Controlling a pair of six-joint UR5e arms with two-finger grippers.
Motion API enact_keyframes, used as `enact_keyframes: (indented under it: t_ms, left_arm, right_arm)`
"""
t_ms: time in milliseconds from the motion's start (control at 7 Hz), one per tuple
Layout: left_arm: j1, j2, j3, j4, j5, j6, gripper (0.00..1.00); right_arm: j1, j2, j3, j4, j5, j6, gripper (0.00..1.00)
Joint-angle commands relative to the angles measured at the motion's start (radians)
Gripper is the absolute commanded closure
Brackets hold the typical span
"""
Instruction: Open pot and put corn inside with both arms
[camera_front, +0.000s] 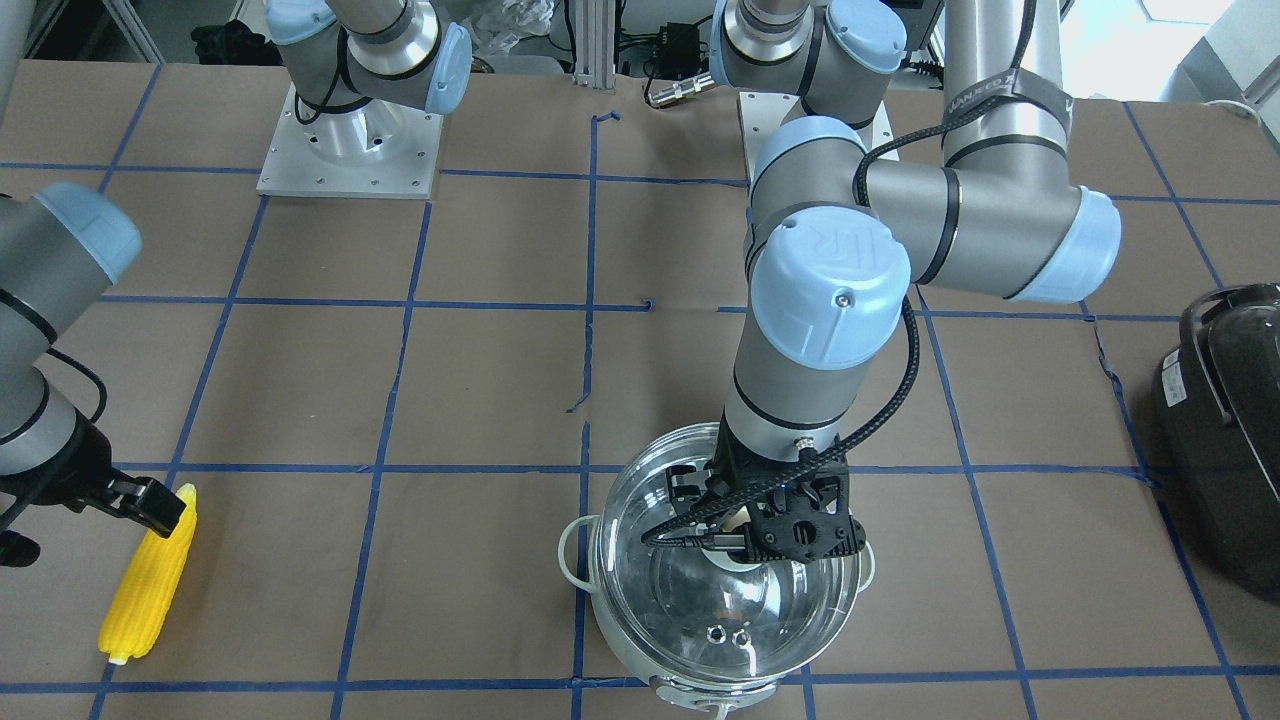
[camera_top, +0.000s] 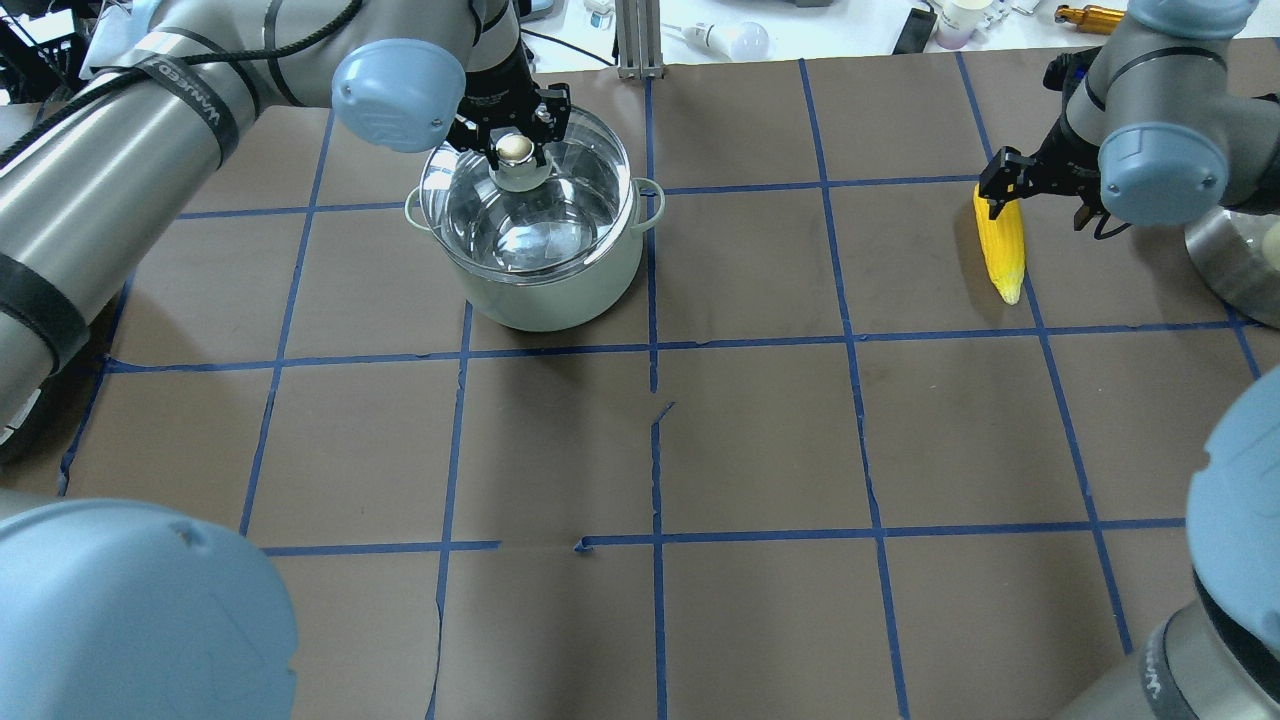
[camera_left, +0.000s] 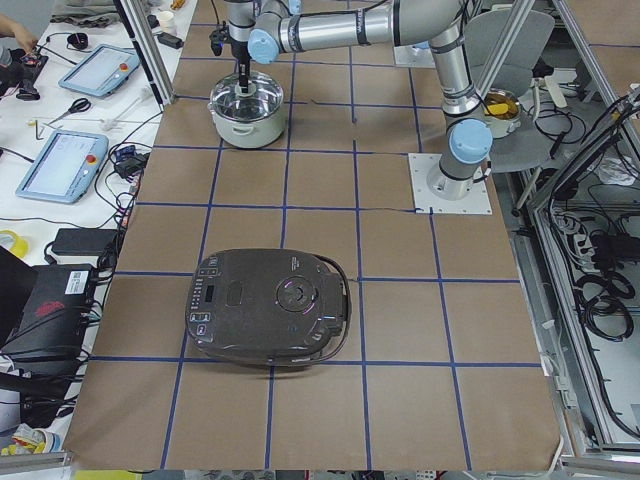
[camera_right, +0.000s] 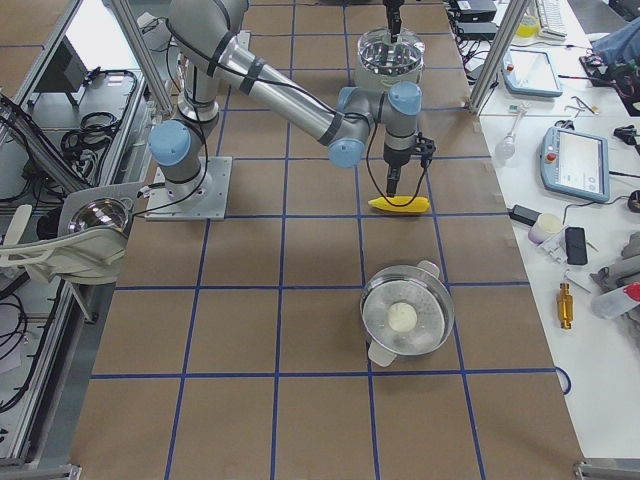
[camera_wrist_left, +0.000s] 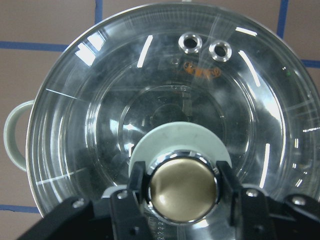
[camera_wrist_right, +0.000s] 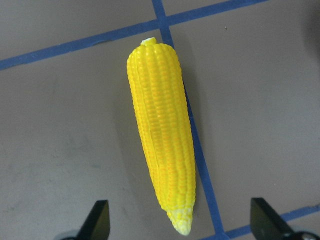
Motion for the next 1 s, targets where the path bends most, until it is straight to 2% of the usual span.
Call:
enact_keyframes:
  t_ms: [0,143,429,571,714,857]
  left_arm:
    - [0.095,0.043,0.04,-0.115,-0.024,0.072,0.75]
    - [0.144,0.067,0.033,-0.109,0.0,0.086,0.77]
    - [0.292,0.09,-0.015,-0.124,0.011,0.272,0.77]
    - [0.348,0.113,-0.079,-0.139,0.024,0.342,0.8]
    - [0.412,0.13,-0.17,-0.127,0.021,0.42,0.86]
    - [0.505,0.149,-0.257,-0.057,0.011,0.512,0.87]
  right_arm:
    - [-0.002,0.097,-0.005,-0.105,0.005,-0.002,0.0]
    - [-0.002,0.117,-0.004,-0.107,0.005,-0.002,0.0]
    - [-0.008,0.145,-0.002,-0.11,0.005,-0.022,0.0]
    - [-0.008,0.154,-0.002,-0.128,0.01,-0.022,0.15]
    - [-0.009,0.154,-0.007,-0.128,0.007,-0.029,0.51]
    - [-0.009,0.151,-0.013,-0.128,0.005,-0.038,1.0]
